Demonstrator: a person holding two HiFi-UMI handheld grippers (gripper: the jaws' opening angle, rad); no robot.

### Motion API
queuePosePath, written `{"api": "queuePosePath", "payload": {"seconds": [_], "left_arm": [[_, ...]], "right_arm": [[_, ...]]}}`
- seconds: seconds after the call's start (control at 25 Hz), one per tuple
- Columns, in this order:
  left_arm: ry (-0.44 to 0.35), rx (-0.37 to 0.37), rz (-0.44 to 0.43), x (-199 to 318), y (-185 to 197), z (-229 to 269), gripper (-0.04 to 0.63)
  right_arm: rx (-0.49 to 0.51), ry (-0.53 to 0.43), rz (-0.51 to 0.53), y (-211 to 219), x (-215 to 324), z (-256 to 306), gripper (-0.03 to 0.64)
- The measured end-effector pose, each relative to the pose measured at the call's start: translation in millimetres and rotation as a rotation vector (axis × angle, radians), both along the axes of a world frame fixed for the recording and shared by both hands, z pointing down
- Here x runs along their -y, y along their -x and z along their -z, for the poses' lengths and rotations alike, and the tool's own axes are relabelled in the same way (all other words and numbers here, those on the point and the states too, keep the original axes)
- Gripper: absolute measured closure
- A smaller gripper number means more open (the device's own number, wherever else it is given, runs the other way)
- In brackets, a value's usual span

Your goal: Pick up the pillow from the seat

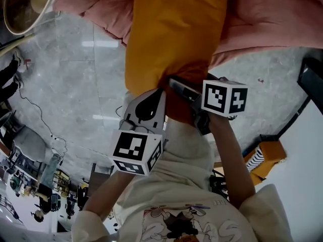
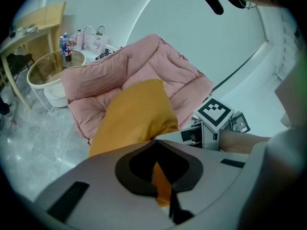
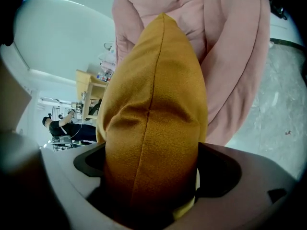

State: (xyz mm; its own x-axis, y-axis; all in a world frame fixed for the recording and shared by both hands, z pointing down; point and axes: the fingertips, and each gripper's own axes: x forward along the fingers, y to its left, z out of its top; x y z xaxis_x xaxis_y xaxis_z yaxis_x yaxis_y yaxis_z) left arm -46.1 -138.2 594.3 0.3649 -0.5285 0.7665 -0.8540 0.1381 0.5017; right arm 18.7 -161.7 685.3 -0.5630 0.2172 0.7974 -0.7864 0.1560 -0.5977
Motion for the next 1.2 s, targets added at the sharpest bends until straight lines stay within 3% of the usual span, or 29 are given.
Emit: {"api": "queuePosePath", "payload": {"seconds": [0.16, 0.32, 0.48, 0.76, 1.2], "left_arm": [[-0.007, 0.002, 0.012, -3.9, -1.0, 9.0, 0.589], [-0.014, 0.007, 0.019, -10.0, 4.1, 13.6, 0.589], [-0.024, 0.023, 0.019, -18.3, 3.2, 14.9, 0.591], [-0.063, 0.051, 0.016, -22.9, 7.3, 32.6, 0.590], [-0.136, 0.071, -0.009, -35.8, 16.3, 75.3, 0.589]], "right_arm": [[0.014, -0.023, 0.020, 4.2, -1.8, 5.9, 0.076], [0.058, -0.105, 0.067, 17.3, -7.0, 19.1, 0.283], [0.080, -0.173, 0.067, 16.0, -15.8, 26.8, 0.366], [0.105, -0.293, 0.075, 26.8, -21.4, 54.0, 0.402], [0.182, -0.330, 0.042, 40.6, -39.8, 106.2, 0.402]]}}
